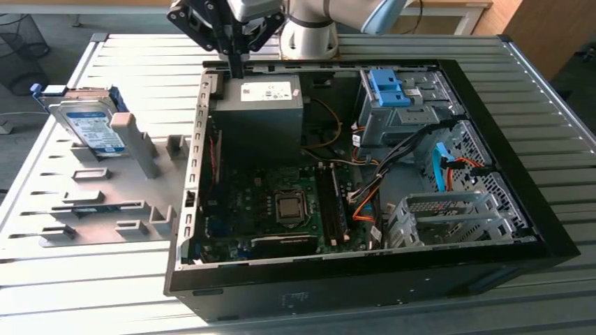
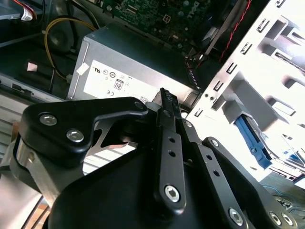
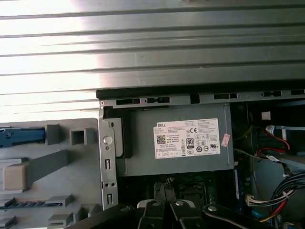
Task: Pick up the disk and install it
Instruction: 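Reach for the disk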
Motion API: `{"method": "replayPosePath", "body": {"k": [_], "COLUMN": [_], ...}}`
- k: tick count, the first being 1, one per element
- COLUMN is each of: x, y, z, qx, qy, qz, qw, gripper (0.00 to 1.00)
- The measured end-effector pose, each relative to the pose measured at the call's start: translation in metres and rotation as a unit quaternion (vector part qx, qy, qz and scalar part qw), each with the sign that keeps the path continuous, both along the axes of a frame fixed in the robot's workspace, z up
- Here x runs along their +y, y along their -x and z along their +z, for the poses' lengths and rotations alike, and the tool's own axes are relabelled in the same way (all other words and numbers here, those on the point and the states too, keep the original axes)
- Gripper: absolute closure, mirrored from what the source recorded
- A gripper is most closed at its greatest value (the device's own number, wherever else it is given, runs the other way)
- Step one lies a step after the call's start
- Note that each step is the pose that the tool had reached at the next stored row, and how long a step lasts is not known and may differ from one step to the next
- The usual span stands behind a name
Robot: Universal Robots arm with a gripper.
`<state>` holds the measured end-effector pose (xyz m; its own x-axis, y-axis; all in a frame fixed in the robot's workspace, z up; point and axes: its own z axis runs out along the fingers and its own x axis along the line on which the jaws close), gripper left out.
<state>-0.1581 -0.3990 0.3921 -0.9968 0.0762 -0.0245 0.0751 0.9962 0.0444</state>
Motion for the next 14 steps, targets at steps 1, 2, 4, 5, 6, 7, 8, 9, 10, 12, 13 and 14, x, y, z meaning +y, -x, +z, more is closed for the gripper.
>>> {"method": "replayPosePath", "body": {"k": [1, 2, 4, 5, 6, 7, 8, 9, 10, 12, 13, 14], "x": [0.0, 0.0, 0.0, 0.0, 0.0, 0.0, 0.0, 0.0, 0.0, 0.0, 0.0, 0.0], "y": [0.0003, 0.0005, 0.0009, 0.0011, 0.0013, 0.0015, 0.0018, 0.0021, 0.0023, 0.0028, 0.0031, 0.0034], "z": [0.0, 0.0, -0.0001, -0.0001, -0.0002, -0.0003, -0.0003, -0.0003, -0.0004, -0.0005, -0.0005, -0.0006], "qx": [0.0, 0.0, 0.0, 0.0, 0.0, 0.0, 0.0, 0.0, 0.0, 0.0, 0.0, 0.0], "qy": [0.0, 0.0, 0.0, 0.0, 0.0, 0.0, 0.0, 0.0, 0.0, 0.0, 0.0, 0.0], "qz": [0.0, 0.0, 0.0, 0.0, 0.0, 0.0, 0.0, 0.0, 0.0, 0.0, 0.0, 0.0], "qw": [1.0, 1.0, 1.0, 1.0, 1.0, 1.0, 1.0, 1.0, 1.0, 1.0, 1.0, 1.0], "gripper": [0.89, 0.89, 0.89, 0.89, 0.89, 0.89, 0.89, 0.89, 0.89, 0.89, 0.89, 0.89]}}
